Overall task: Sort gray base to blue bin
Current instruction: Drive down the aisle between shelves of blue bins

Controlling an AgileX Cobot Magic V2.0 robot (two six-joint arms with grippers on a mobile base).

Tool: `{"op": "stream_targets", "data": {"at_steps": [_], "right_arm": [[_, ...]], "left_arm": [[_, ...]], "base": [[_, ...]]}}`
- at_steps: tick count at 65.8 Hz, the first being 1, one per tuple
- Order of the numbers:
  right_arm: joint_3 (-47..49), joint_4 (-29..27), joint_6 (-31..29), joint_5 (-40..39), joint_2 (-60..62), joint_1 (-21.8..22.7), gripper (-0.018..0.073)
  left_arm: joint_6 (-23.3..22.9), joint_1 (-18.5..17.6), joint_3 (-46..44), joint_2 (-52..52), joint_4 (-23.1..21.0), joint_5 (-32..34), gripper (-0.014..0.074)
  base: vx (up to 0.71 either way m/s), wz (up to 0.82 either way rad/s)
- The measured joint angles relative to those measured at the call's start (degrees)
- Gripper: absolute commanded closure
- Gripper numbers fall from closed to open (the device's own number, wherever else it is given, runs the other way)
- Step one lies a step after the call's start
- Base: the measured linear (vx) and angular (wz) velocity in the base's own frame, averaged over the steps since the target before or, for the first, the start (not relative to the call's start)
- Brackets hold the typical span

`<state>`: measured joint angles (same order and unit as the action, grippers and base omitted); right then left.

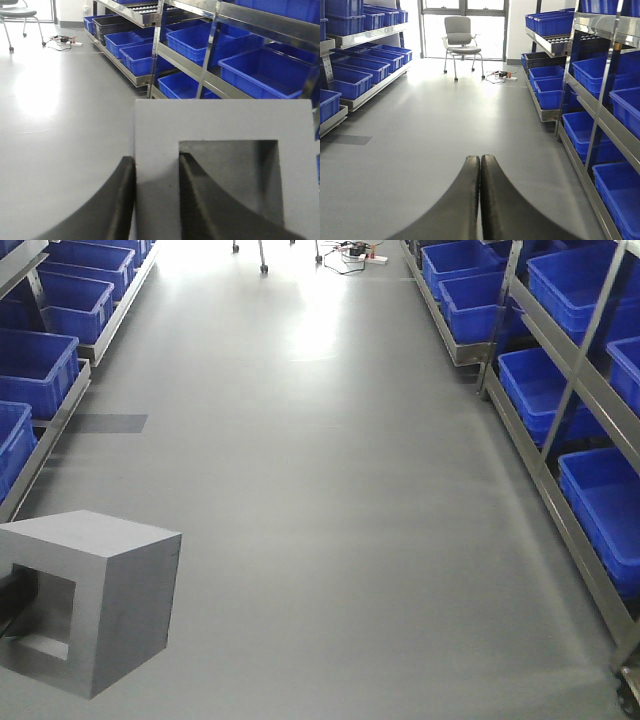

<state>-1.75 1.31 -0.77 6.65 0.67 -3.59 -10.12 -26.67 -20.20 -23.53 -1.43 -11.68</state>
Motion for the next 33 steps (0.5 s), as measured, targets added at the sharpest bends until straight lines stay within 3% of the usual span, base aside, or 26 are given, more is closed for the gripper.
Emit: {"op": "stream_targets", "data": {"at_steps": [33], "right_arm": [[0.0, 0.0, 0.0, 0.0, 0.0, 0.0, 0.0568]], "left_arm": [[0.0, 0.0, 0.0, 0.0, 0.0, 0.0, 0.0602]], "base": [[0.43, 0.09]]}}
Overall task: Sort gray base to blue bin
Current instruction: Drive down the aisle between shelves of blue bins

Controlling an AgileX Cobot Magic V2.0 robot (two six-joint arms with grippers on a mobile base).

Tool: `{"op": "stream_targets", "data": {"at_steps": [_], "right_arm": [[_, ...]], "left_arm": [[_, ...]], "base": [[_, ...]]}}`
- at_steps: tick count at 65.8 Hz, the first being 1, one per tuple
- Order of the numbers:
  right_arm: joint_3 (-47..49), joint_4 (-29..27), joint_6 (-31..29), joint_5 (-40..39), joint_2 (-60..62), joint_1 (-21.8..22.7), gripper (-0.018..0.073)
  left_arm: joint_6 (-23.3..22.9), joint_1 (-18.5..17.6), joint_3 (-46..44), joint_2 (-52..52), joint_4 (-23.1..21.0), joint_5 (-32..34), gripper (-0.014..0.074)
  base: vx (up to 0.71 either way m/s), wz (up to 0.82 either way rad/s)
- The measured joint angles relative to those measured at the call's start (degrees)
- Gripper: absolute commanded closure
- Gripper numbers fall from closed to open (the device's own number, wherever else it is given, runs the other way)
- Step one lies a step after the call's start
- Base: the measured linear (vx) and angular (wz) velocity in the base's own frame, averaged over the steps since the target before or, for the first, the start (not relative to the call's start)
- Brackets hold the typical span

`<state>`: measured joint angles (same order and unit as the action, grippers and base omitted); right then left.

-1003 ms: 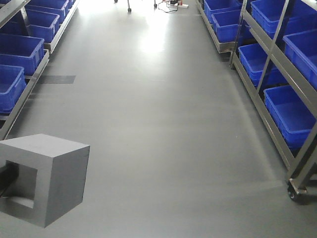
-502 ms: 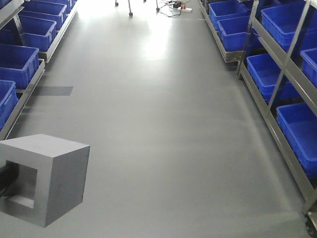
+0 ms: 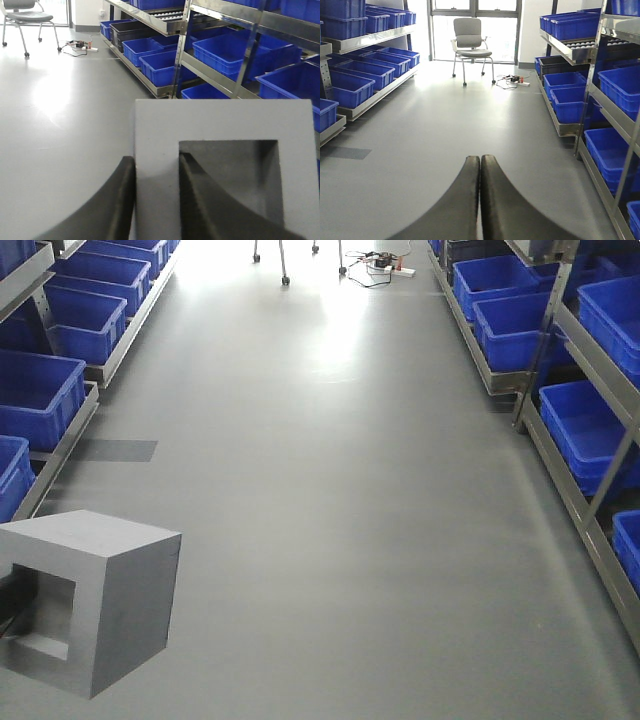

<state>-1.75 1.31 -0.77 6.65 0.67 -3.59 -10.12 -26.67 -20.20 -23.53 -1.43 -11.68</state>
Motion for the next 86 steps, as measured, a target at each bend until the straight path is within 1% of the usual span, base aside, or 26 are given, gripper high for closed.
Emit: {"op": "stream_targets", "data": {"at_steps": [86], "right_arm": [[0.0, 0.0, 0.0, 0.0, 0.0, 0.0, 0.0568]], "left_arm": [[0.0, 0.0, 0.0, 0.0, 0.0, 0.0, 0.0602]], "base": [[0.43, -0.01]]}}
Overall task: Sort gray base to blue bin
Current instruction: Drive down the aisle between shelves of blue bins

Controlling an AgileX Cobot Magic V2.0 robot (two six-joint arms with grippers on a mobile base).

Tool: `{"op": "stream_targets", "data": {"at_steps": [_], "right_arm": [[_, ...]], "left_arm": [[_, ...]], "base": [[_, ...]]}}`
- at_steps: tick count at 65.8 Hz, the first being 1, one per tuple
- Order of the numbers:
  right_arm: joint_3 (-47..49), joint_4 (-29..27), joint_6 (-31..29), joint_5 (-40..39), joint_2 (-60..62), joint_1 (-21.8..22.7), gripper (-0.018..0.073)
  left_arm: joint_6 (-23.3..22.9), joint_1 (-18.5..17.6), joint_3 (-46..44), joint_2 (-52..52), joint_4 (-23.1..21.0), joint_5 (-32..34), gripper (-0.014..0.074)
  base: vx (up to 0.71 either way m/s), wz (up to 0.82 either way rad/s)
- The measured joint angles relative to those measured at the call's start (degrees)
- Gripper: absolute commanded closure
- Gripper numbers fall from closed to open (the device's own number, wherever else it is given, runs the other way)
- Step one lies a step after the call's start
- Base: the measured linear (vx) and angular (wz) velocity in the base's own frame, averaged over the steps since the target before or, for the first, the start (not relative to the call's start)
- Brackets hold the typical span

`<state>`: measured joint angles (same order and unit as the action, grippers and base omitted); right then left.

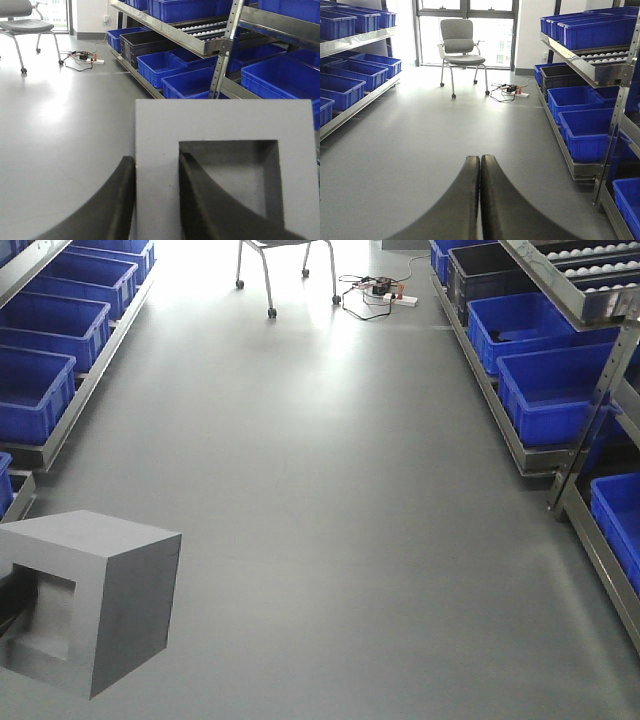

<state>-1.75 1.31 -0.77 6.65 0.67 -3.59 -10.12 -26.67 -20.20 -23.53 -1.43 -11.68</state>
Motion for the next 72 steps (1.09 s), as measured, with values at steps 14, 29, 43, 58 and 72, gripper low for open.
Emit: {"op": "stream_targets", "data": {"at_steps": [14, 29, 43, 58, 72], "right_arm": [[0.0, 0.0, 0.0, 0.0, 0.0, 0.0, 0.0568], [0.0, 0.0, 0.0, 0.0, 0.0, 0.0, 0.0568], [0.0, 0.0, 0.0, 0.0, 0.0, 0.0, 0.0568], [0.0, 0.0, 0.0, 0.0, 0.0, 0.0, 0.0568], [0.0, 0.0, 0.0, 0.0, 0.0, 0.0, 0.0568]], "left_arm": [[0.0, 0.0, 0.0, 0.0, 0.0, 0.0, 0.0602], [0.0, 0.0, 0.0, 0.0, 0.0, 0.0, 0.0602], [0.0, 0.0, 0.0, 0.0, 0.0, 0.0, 0.0602], [0.0, 0.0, 0.0, 0.0, 0.0, 0.0, 0.0602], [0.0, 0.0, 0.0, 0.0, 0.0, 0.0, 0.0602]], "base": [[0.43, -0.01], [0.43, -0.03], [0.41, -0.04], [0.4, 0.0], [0.39, 0.12]]}}
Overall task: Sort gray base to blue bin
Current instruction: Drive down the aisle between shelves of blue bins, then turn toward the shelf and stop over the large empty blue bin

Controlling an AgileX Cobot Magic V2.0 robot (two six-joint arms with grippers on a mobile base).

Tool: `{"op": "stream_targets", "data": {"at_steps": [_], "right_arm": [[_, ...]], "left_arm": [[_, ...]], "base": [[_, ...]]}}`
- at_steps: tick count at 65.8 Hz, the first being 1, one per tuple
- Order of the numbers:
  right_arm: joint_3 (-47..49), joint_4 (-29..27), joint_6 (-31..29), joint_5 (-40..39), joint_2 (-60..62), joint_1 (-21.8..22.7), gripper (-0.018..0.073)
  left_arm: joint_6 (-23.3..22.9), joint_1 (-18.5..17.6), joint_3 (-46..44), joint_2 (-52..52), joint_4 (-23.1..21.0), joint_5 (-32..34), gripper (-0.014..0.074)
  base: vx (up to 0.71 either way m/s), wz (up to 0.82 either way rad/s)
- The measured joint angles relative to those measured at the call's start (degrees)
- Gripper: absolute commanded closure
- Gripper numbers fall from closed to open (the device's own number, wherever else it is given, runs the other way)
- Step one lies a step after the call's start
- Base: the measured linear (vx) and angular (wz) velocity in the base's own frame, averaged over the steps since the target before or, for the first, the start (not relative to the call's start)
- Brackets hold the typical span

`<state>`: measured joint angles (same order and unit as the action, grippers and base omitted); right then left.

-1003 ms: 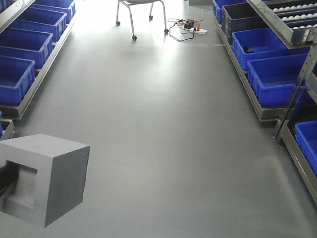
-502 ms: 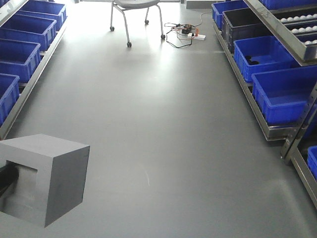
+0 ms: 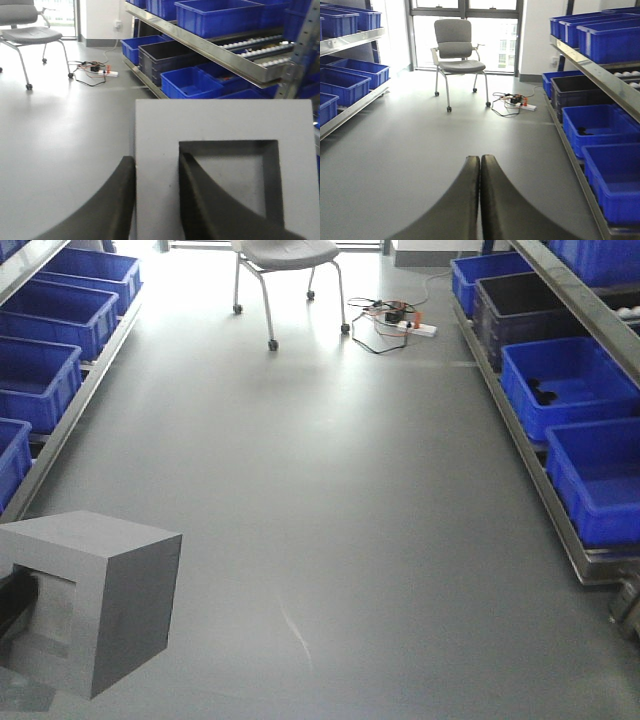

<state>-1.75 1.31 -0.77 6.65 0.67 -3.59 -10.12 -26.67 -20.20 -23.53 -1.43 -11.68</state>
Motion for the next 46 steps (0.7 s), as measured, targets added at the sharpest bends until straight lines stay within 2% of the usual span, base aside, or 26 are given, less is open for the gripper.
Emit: {"op": "stream_targets", "data": {"at_steps": [21, 46], "right_arm": [[0.0, 0.0, 0.0, 0.0, 0.0, 0.0, 0.0568], [0.0, 0.0, 0.0, 0.0, 0.0, 0.0, 0.0568]], "left_arm": [[0.0, 0.0, 0.0, 0.0, 0.0, 0.0, 0.0602], [0.0, 0.0, 0.0, 0.0, 0.0, 0.0, 0.0602]], "base": [[0.38, 0.37], [0.3, 0.68]]}}
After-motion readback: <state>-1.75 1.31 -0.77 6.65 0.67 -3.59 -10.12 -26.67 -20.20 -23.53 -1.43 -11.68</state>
